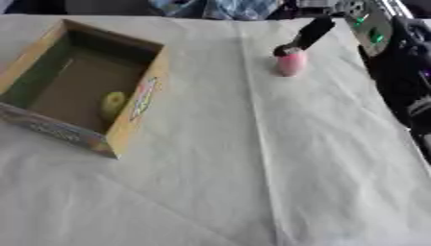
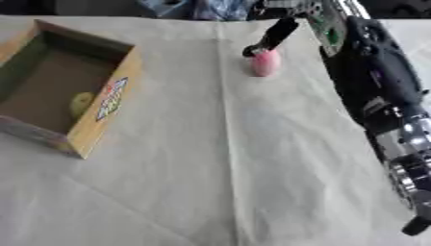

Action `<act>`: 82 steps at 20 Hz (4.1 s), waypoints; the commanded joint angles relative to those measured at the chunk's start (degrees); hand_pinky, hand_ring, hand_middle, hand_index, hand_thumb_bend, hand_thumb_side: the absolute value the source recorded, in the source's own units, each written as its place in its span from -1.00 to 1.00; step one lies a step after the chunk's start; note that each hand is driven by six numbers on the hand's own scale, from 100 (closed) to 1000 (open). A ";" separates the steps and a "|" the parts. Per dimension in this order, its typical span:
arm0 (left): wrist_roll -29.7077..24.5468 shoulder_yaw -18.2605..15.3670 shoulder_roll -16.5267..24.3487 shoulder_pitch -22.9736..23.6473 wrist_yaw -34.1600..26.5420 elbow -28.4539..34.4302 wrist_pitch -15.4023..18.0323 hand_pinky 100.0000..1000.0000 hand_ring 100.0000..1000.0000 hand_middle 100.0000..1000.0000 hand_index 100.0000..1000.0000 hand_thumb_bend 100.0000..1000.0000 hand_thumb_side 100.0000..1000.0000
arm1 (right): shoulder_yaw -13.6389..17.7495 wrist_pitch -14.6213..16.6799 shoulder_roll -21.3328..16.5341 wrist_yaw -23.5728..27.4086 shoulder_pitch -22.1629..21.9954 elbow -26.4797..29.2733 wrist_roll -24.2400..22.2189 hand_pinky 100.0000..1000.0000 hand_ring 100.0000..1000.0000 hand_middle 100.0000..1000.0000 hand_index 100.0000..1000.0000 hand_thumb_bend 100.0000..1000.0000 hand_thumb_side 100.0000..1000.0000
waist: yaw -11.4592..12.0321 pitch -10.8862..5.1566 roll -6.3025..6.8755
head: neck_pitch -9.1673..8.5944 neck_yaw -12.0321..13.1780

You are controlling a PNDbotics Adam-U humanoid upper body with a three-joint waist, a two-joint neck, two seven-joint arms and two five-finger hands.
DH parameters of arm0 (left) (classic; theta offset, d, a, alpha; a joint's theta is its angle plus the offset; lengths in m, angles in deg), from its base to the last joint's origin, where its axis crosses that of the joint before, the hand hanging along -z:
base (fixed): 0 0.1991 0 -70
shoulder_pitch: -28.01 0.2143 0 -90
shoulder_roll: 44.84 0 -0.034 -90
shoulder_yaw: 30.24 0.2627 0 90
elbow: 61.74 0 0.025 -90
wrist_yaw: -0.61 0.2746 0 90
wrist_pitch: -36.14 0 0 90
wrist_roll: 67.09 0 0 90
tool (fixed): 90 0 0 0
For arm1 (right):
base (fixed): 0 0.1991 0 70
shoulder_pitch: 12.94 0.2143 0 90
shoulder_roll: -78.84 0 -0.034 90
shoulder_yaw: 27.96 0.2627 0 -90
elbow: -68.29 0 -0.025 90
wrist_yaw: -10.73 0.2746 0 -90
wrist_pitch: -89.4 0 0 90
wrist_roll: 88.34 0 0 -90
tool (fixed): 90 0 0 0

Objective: Pick up objects on the table and place them in the box.

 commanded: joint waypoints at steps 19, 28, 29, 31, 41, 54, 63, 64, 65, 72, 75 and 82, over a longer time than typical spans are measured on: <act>-0.27 -0.87 1.89 -0.54 0.01 0.80 0.04 0.31 0.56 1.00 0.49 -0.40 1.00 | 0.49 -0.06 -3.10 -4.34 -1.84 -3.34 3.36 0.68 0.66 0.62 0.78 0.02 -0.33 | 0.42 -1.08 0.44 | -0.37 0.02; -0.26 -0.81 1.69 -0.51 0.15 0.80 0.04 0.30 0.54 1.00 0.49 -0.39 1.00 | 0.93 -3.38 -2.34 -6.09 -1.91 -5.50 8.13 0.60 0.60 0.57 0.76 -0.07 -0.40 | 0.71 -0.85 0.59 | -0.77 -0.29; -0.27 -0.80 1.66 -0.50 0.15 0.80 0.02 0.30 0.54 1.00 0.49 -0.39 1.00 | 0.96 -3.59 -2.26 -6.02 -1.90 -5.66 8.45 0.59 0.59 0.55 0.75 -0.09 -0.40 | 0.71 -0.82 0.60 | -0.76 -0.33; -0.30 -0.78 1.59 -0.50 0.16 0.80 0.00 0.30 0.54 1.00 0.49 -0.39 1.00 | 0.89 -4.02 -2.10 -6.00 -1.93 -5.98 9.03 0.58 0.59 0.54 0.75 -0.09 -0.40 | 0.71 -0.77 0.62 | -0.83 -0.46; -0.47 -0.76 1.35 -0.47 0.00 0.80 -0.06 0.30 0.53 1.00 0.48 -0.39 1.00 | 1.11 -4.28 -1.11 -6.38 -1.75 -7.99 9.04 0.51 0.54 0.42 0.64 -0.12 -0.40 | 0.95 -0.48 0.77 | -1.01 -0.82; -0.62 -0.80 1.49 -0.54 -0.19 0.80 -0.10 0.29 0.52 1.00 0.48 -0.38 1.00 | 1.12 -6.75 -1.02 -1.67 -1.48 -7.35 10.43 0.34 0.33 0.10 0.36 -0.40 -0.91 | 0.90 -0.63 0.52 | -0.83 -0.49; -0.58 -0.88 1.75 -0.52 -0.09 0.80 -0.20 0.29 0.52 1.00 0.48 -0.39 1.00 | 0.65 -7.35 -1.45 1.17 -1.04 -5.46 8.36 0.28 0.26 0.09 0.36 -0.65 -1.00 | 0.71 -0.96 0.34 | -0.54 -0.29; -0.56 -0.92 1.77 -0.48 -0.08 0.80 -0.23 0.29 0.52 1.00 0.48 -0.39 1.00 | 0.63 -7.58 -1.51 1.69 -0.97 -5.12 8.26 0.27 0.25 0.08 0.35 -0.63 -1.00 | 0.69 -1.01 0.32 | -0.49 -0.28; -0.54 -0.95 1.80 -0.46 -0.07 0.80 -0.25 0.29 0.52 1.00 0.48 -0.39 1.00 | 0.59 -7.87 -1.57 2.18 -0.92 -4.80 8.17 0.27 0.25 0.08 0.35 -0.63 -1.00 | 0.67 -1.04 0.30 | -0.47 -0.27; -0.45 -0.98 2.04 -0.57 0.06 0.80 -0.25 0.29 0.51 1.00 0.48 -0.38 1.00 | 0.70 -10.04 -2.05 6.48 -0.34 -1.25 7.87 0.21 0.20 0.02 0.31 -0.90 -1.00 | 0.64 -1.25 0.16 | -0.04 -0.18; -0.37 -0.99 2.08 -0.62 0.13 0.80 -0.24 0.29 0.51 1.00 0.48 -0.38 1.00 | 0.77 -10.84 -2.40 8.41 0.09 0.99 7.64 0.20 0.19 0.02 0.31 -0.94 -1.00 | 0.67 -1.34 0.09 | 0.28 0.07; 0.24 -1.20 1.92 -0.59 0.15 0.80 -0.22 0.29 0.52 1.00 0.49 -0.37 1.00 | -0.80 -11.96 -2.52 14.04 1.13 10.07 6.04 0.18 0.18 0.02 0.32 -1.00 -1.00 | 0.86 -1.45 0.08 | 0.61 1.78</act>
